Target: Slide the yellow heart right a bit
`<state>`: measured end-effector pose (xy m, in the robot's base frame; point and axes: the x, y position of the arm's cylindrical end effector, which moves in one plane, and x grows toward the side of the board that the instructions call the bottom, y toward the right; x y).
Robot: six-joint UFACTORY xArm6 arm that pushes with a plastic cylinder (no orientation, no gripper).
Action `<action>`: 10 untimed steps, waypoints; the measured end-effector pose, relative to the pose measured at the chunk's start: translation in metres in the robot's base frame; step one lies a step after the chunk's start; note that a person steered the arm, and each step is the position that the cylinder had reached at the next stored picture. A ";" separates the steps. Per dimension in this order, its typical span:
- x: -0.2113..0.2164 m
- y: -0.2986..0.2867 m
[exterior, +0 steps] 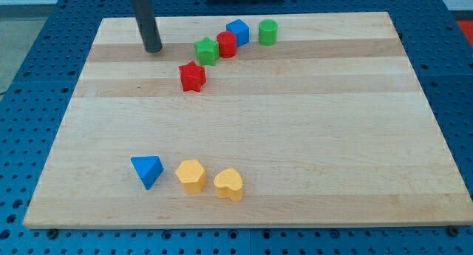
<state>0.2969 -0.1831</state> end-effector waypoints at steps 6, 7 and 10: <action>0.077 0.126; 0.039 0.126; 0.023 0.105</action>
<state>0.3194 -0.0785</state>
